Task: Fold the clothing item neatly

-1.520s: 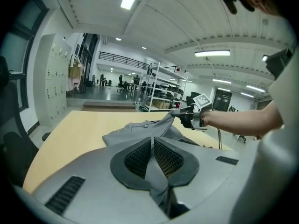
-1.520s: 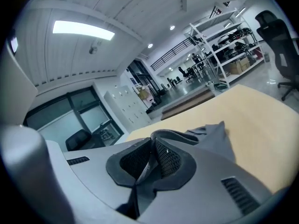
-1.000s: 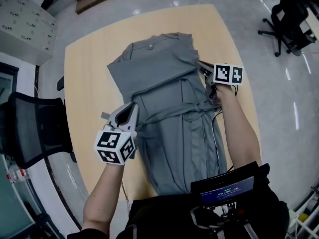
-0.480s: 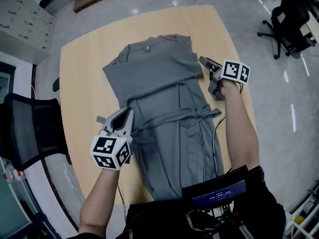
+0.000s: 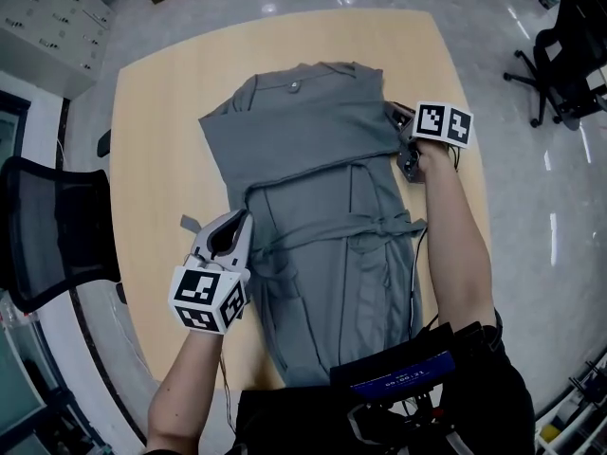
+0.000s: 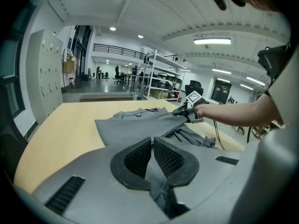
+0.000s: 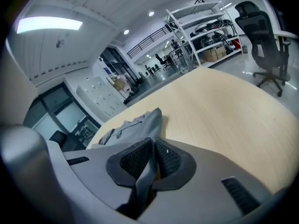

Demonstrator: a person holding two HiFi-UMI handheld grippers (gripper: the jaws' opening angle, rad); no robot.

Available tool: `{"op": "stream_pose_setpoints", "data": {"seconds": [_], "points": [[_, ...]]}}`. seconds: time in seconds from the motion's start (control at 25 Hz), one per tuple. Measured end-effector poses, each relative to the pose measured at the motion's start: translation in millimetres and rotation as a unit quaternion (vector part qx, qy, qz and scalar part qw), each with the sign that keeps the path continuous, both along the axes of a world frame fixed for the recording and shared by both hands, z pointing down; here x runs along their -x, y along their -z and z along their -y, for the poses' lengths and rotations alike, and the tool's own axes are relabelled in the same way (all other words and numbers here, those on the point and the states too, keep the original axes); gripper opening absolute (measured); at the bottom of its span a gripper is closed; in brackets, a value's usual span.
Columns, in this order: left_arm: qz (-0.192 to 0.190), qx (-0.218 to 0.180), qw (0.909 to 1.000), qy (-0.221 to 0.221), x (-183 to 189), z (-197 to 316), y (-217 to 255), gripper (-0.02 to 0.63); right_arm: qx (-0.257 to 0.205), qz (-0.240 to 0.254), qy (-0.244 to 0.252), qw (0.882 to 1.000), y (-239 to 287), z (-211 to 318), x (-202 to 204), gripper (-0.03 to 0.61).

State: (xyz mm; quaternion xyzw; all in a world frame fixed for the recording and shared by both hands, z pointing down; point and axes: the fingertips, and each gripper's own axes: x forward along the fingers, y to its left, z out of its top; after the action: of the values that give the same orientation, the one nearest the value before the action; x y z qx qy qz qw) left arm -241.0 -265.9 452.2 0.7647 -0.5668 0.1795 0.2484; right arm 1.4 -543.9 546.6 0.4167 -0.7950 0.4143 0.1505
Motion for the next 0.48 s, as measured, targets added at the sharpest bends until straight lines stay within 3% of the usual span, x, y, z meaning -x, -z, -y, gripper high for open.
{"op": "stream_pose_setpoints", "data": {"seconds": [0.28,0.48], "points": [[0.004,0.003,1.0,0.008,7,1,-4,0.017,-0.07,0.013,-0.002,0.997,32,26,5,0.025],[0.032,-0.006,0.9994,0.008,12,-3,2,0.017,-0.063,-0.026,-0.031,0.997,9,34,0,0.026]]}}
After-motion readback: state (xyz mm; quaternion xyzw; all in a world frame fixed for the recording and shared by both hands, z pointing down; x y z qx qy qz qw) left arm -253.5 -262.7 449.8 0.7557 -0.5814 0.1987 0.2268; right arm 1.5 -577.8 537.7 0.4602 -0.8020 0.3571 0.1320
